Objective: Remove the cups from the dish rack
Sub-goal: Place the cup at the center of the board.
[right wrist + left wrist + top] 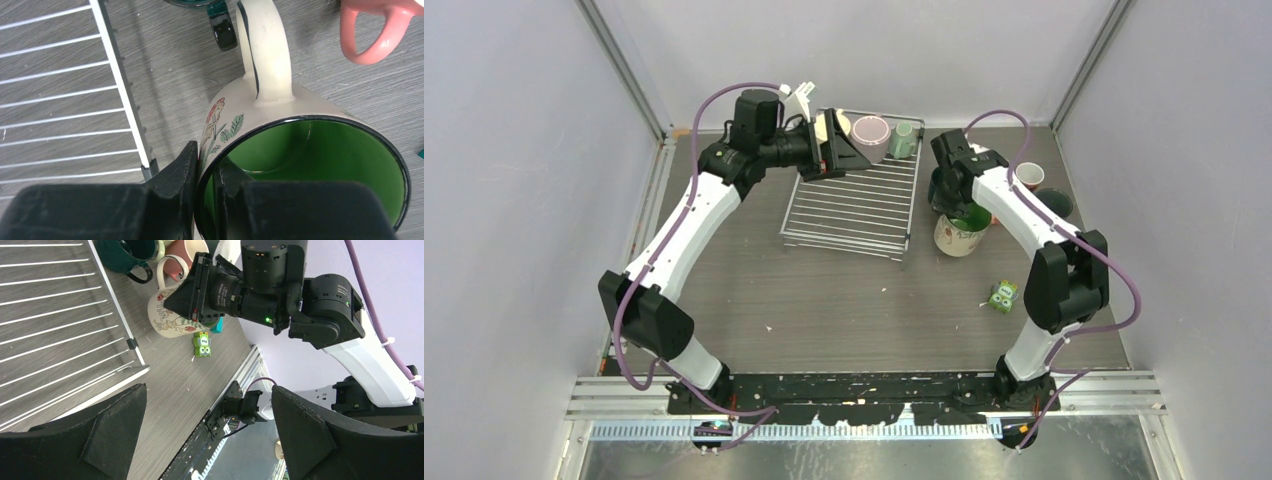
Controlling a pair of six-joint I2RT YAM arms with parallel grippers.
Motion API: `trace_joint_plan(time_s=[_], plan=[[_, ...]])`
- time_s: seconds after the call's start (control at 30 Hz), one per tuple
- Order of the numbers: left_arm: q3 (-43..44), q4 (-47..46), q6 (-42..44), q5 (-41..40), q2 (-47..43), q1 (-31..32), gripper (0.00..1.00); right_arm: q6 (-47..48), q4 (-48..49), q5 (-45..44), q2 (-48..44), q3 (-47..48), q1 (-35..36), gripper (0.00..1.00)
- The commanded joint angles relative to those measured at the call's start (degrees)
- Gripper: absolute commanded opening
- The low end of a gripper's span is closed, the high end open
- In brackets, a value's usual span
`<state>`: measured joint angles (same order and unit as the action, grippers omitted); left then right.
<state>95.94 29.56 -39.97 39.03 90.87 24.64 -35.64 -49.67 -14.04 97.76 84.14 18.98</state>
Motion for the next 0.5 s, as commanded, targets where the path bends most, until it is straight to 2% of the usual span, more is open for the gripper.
trace_joint_plan(time_s=[0.0,0.47], plan=[[0.2,-0.7,1.2,0.3,-2.8,0.1,0.96,-2.2,1.8,-6.6,0.8,4.5,0.3,0.01],[0.6,-0.8,1.1,0.9,-2.1,0.1,0.96,-6.4,2.1,-12.8,7.8,7.7,0.3,0.01]])
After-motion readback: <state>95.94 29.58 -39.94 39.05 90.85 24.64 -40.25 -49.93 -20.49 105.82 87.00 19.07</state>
